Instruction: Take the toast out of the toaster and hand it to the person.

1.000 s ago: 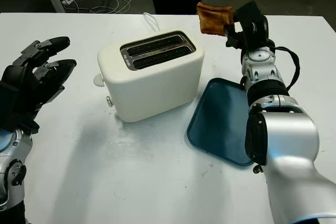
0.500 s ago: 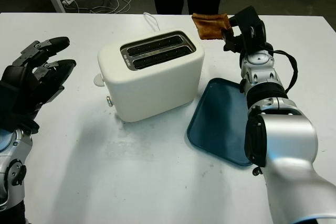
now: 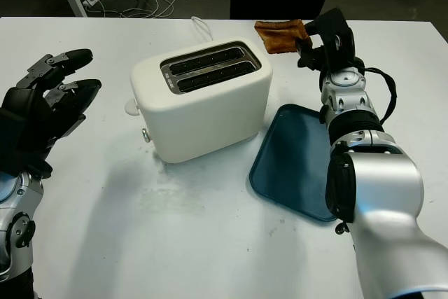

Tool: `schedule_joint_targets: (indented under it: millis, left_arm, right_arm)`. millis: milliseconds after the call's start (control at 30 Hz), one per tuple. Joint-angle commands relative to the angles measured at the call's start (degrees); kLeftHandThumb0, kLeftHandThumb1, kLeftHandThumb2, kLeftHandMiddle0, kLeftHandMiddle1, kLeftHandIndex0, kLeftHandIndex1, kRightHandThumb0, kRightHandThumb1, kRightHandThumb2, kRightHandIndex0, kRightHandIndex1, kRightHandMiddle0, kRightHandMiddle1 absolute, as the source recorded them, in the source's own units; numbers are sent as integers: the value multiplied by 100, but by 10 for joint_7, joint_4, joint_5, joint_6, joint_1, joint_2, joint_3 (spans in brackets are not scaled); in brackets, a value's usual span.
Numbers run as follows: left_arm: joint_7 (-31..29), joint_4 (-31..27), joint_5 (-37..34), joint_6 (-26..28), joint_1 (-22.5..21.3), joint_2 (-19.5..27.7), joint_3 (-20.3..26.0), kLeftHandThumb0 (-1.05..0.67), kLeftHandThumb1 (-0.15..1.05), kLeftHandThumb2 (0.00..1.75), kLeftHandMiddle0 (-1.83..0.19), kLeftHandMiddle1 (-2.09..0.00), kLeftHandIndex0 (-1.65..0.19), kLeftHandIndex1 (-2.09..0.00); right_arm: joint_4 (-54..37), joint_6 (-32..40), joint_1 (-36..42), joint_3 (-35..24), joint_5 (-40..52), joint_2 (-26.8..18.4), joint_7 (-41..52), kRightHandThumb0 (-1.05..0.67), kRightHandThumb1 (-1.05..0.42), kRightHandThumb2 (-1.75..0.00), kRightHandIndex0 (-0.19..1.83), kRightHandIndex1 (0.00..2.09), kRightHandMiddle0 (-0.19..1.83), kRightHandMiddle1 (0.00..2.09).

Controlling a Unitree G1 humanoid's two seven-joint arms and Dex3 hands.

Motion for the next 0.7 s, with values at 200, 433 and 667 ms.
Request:
schedule_joint_targets:
  millis: [200, 433, 667]
  left_arm:
    - [4, 3, 10, -17, 4, 3, -1, -66, 92, 10, -19, -94, -35, -54]
    - [0, 25, 28, -67, 11, 4, -6, -70, 92, 15, -23, -91, -37, -54]
    - [-2, 26, 30, -70, 13, 6, -5, -71, 92, 15, -25, -87, -38, -52]
  right_arm:
    - [1, -10, 2, -6, 9, 2, 1, -13, -92, -38, 60, 175, 32, 175]
    - [-1, -11, 3, -3, 7, 2, 2, -15, -92, -38, 65, 175, 35, 175]
    - [0, -14, 4, -5, 10, 1, 7, -12, -92, -39, 59, 175, 30, 175]
